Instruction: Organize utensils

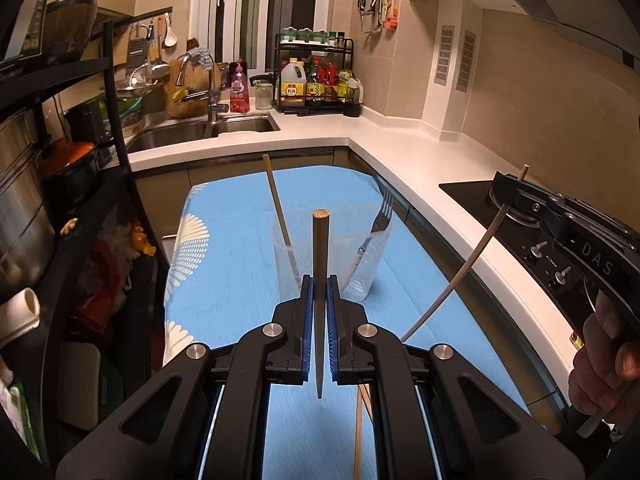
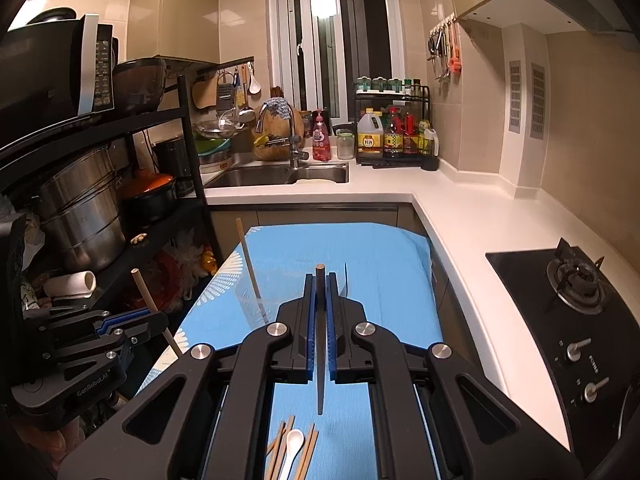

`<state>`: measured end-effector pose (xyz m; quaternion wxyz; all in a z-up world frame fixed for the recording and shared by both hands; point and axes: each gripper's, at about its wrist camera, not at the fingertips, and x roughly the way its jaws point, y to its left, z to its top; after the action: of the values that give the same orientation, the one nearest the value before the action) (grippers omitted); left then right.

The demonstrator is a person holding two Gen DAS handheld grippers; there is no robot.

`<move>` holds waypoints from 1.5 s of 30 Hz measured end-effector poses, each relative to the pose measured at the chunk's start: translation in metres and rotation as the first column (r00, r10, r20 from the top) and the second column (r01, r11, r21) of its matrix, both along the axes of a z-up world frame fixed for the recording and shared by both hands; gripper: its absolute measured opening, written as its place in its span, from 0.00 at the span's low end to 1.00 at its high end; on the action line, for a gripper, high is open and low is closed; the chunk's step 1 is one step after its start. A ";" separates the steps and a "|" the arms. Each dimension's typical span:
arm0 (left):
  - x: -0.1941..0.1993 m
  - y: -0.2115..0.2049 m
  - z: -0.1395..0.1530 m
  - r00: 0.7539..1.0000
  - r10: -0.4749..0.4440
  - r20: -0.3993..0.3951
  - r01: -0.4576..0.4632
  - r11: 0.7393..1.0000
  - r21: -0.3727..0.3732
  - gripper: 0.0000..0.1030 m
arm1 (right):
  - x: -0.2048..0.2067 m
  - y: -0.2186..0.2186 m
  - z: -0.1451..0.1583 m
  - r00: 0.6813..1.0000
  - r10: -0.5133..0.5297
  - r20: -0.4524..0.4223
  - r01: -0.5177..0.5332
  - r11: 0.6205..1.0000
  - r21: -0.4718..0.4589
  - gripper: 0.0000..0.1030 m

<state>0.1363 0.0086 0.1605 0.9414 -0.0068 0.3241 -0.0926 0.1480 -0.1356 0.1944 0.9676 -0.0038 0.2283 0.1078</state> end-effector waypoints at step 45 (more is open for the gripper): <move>0.168 -0.007 -0.002 0.988 0.099 -0.117 -0.100 0.995 0.000 0.30 | 0.153 0.046 -0.027 0.970 -0.076 -0.232 0.056 0.994 -0.092 0.27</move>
<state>0.3044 0.0018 0.1588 0.9243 -0.0309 0.3776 -0.0458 0.3011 -0.0894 0.1670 0.9358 -0.0243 0.3456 0.0655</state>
